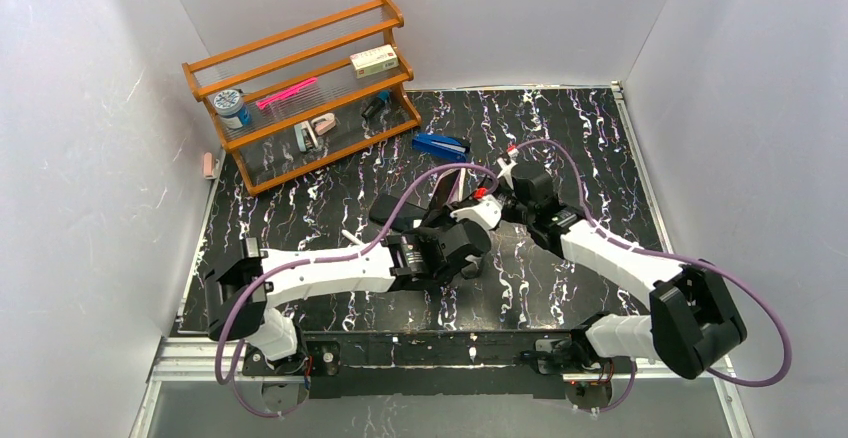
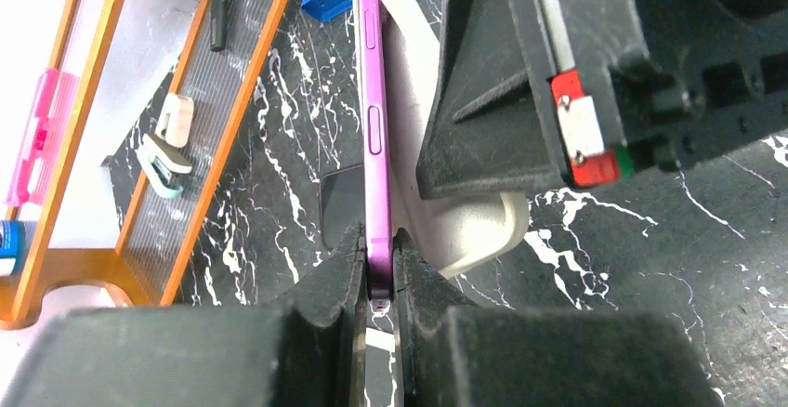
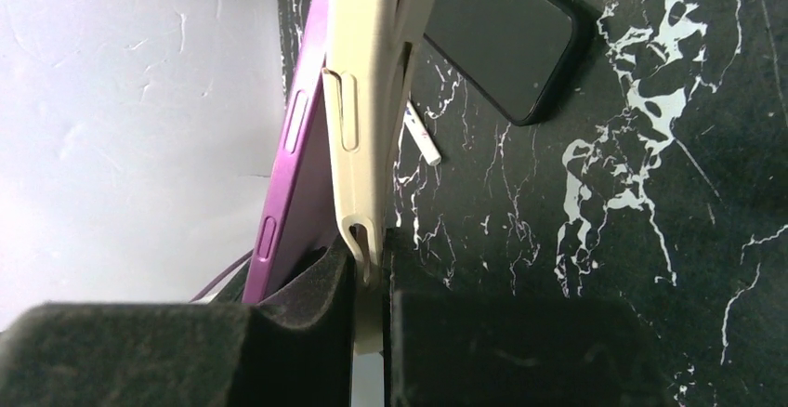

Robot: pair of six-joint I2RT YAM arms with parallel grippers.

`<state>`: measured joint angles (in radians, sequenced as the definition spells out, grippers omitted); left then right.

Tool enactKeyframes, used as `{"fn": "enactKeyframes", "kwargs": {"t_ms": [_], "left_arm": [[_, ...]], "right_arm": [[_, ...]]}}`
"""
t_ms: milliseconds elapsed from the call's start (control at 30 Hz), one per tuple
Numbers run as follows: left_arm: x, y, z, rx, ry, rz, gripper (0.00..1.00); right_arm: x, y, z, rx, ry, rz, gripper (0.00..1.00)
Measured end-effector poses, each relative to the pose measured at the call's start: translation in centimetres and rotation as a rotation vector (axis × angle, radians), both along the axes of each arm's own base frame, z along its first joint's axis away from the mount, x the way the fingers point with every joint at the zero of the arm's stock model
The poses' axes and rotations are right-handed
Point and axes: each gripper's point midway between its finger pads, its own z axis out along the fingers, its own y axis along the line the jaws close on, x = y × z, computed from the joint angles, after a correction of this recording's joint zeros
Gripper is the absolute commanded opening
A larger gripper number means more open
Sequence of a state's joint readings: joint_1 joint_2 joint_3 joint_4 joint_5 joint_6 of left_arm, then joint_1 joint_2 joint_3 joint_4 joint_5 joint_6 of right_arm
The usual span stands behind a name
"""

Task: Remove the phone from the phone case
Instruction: Remove the phone case from the phone, then place the phone case at the center of the board.

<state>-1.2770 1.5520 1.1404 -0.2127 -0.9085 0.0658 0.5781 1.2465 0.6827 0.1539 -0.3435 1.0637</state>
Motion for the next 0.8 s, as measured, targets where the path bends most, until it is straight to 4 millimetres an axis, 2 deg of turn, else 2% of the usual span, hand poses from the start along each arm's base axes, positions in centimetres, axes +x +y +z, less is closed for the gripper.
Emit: {"fn": "enactKeyframes", "kwargs": {"t_ms": [133, 200, 333, 433, 633, 800], "left_arm": [[-0.3, 0.9, 0.2, -0.026, 0.008, 0.03, 0.0], [-1.1, 1.2, 0.6, -0.053, 0.019, 0.021, 0.0], [-2.6, 1.2, 1.5, -0.102, 0.044, -0.008, 0.0], [-3.2, 1.2, 1.2, -0.112, 0.064, -0.009, 0.0], [-2.9, 2.1, 0.4, -0.1, 0.083, 0.021, 0.0], [-2.0, 2.5, 0.3, -0.115, 0.093, 0.049, 0.0]], "right_arm": [[1.0, 0.1, -0.5, -0.035, 0.0, 0.004, 0.01], [2.8, -0.6, -1.0, -0.066, -0.014, -0.045, 0.01], [6.9, -4.2, -1.9, -0.12, -0.048, -0.152, 0.01], [8.8, -6.8, -2.2, -0.157, -0.086, -0.177, 0.01], [10.3, -12.4, -4.3, -0.233, -0.083, -0.186, 0.01], [10.7, -17.8, -8.0, -0.294, 0.017, -0.211, 0.08]]}}
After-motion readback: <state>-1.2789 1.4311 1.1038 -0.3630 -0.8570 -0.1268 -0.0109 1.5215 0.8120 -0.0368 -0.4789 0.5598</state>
